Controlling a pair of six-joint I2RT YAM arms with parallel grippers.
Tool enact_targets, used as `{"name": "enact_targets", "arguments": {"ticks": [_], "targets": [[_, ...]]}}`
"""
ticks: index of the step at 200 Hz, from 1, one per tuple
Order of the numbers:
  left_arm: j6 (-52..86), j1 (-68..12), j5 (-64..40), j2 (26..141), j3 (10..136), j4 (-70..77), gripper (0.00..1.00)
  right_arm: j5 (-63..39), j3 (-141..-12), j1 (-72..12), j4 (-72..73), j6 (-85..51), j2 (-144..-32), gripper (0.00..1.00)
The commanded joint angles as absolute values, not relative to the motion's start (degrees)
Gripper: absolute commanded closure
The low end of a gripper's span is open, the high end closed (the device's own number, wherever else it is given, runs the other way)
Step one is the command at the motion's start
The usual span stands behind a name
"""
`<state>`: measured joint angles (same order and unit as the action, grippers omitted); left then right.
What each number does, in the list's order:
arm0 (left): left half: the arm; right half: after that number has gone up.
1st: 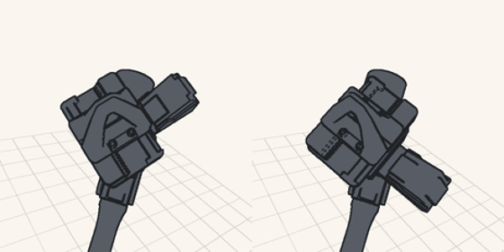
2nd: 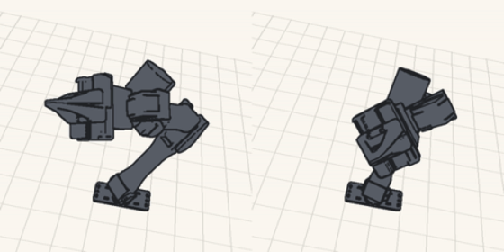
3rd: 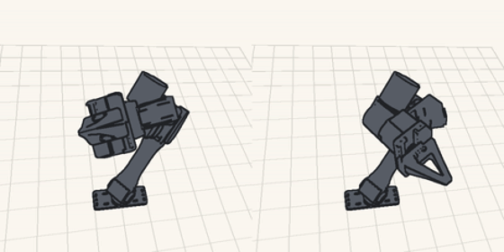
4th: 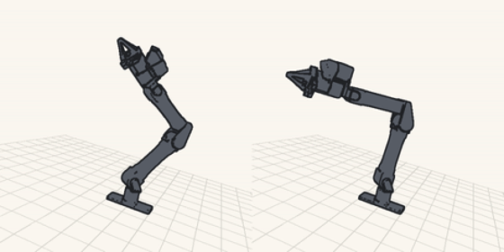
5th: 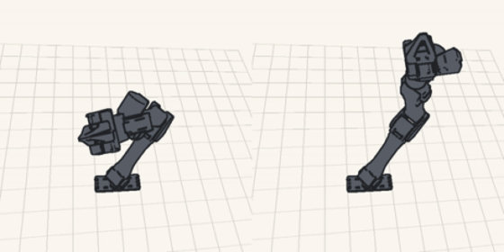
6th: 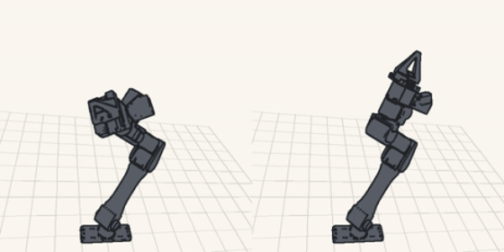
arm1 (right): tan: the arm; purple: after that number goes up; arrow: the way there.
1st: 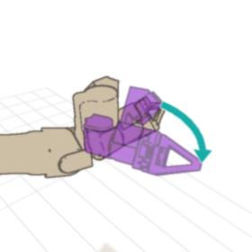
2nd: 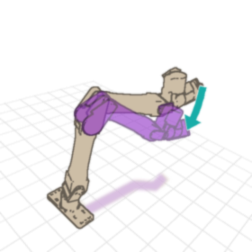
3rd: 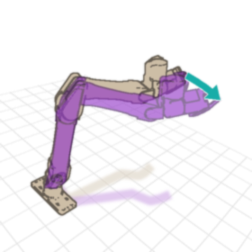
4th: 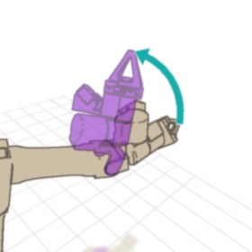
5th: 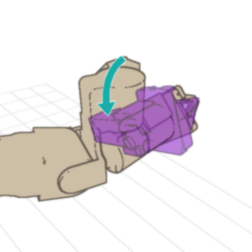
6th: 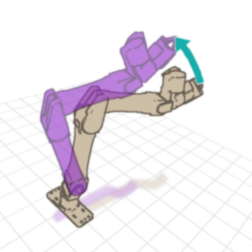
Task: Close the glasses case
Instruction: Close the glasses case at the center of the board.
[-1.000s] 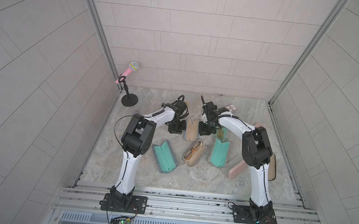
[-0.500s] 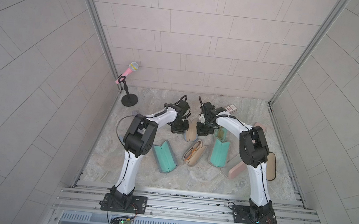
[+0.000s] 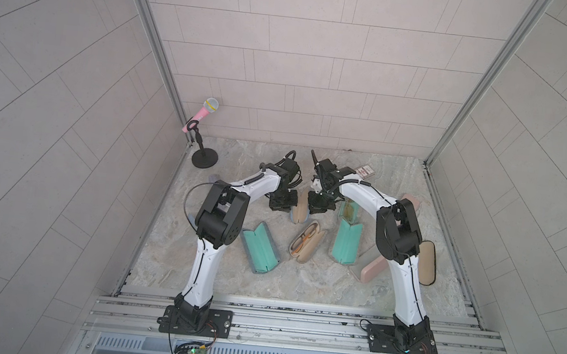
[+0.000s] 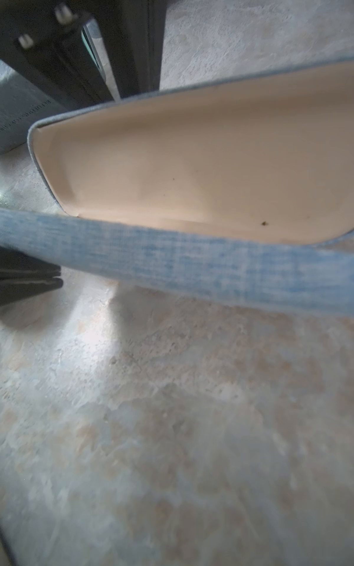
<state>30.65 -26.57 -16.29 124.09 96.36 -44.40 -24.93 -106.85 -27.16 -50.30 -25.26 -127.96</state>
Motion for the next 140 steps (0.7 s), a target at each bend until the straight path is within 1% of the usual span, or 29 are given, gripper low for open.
{"name": "enact_targets", "arguments": {"ticks": [1, 72, 140], "targets": [[30.87, -28.98, -19.55, 124.89, 99.12, -42.56, 1.00, -30.73, -109.19, -29.62, -49.36, -23.12, -129.51, 0.97], [29.80, -29.84, -19.92, 124.78, 101.18, -43.77, 1.00, -31.86, -113.15, -30.44, -53.06, -20.66, -131.83, 0.96], [29.67, -29.84, -19.80, 124.54, 101.38, -44.16, 1.00, -31.99, -113.65, -30.66, -53.10, -20.39, -132.11, 0.96]]}}
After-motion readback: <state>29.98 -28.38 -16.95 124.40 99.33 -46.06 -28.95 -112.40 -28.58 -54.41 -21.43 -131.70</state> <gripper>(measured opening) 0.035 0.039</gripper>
